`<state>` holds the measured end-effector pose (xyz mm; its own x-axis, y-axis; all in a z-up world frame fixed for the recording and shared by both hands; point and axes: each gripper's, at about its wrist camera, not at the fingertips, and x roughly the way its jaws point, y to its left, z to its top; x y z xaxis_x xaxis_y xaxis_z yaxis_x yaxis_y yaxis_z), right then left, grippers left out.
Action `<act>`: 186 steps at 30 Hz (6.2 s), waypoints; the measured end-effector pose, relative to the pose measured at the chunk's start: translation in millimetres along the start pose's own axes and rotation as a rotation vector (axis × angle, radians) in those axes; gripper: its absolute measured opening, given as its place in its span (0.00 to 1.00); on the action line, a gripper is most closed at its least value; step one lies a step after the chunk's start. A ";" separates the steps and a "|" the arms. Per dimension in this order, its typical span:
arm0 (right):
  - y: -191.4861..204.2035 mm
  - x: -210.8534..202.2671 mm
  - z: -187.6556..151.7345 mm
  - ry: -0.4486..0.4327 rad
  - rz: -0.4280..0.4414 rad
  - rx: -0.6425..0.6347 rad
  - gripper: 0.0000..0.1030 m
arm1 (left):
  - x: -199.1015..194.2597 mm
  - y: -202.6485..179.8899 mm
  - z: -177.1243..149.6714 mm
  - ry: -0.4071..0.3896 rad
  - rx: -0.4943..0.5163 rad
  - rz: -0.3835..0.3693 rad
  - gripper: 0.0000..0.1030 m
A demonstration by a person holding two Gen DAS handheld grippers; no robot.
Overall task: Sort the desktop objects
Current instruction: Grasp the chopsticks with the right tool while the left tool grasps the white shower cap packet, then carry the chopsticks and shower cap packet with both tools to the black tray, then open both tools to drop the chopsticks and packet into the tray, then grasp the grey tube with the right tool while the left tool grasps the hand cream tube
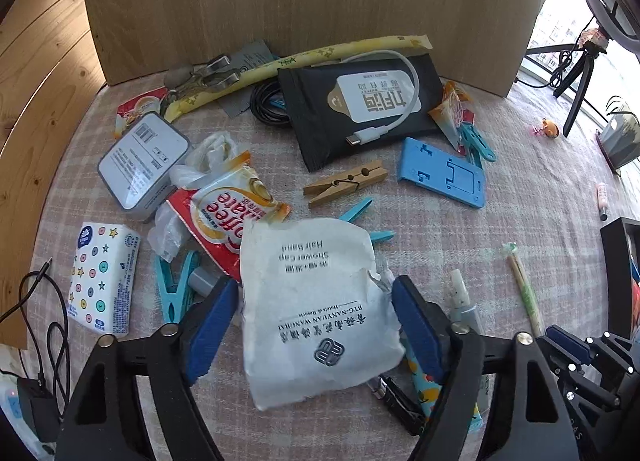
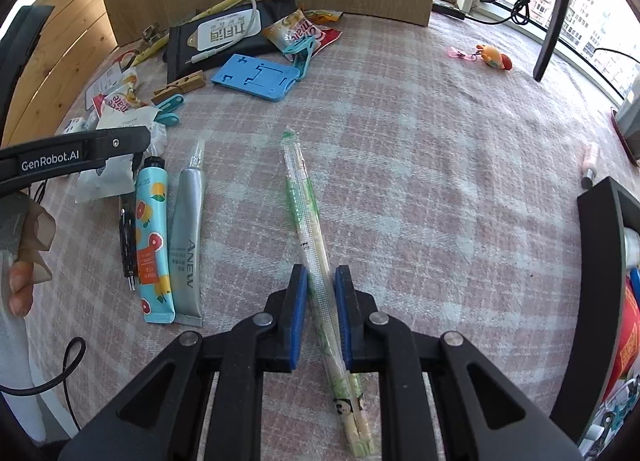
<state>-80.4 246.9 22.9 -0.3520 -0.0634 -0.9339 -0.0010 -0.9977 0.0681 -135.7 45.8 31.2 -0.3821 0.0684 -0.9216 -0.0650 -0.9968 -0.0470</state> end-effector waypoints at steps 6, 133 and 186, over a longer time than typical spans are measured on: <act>-1.6 -1.8 -0.1 -0.022 0.006 0.063 0.12 | -9.7 24.3 -7.7 -0.030 -0.048 -0.028 0.51; -56.2 -70.4 22.5 -0.105 0.061 0.057 0.32 | -30.9 -53.5 -36.7 -0.030 -0.159 -0.078 0.47; 88.5 23.8 41.1 0.019 0.154 -0.153 0.12 | -17.7 8.7 -80.4 -0.056 -0.184 -0.115 0.25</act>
<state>-127.3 158.1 21.1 -0.3191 -0.2146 -0.9231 0.1943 -0.9681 0.1579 -55.5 32.5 16.1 -0.4329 0.1794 -0.8834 0.0560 -0.9727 -0.2250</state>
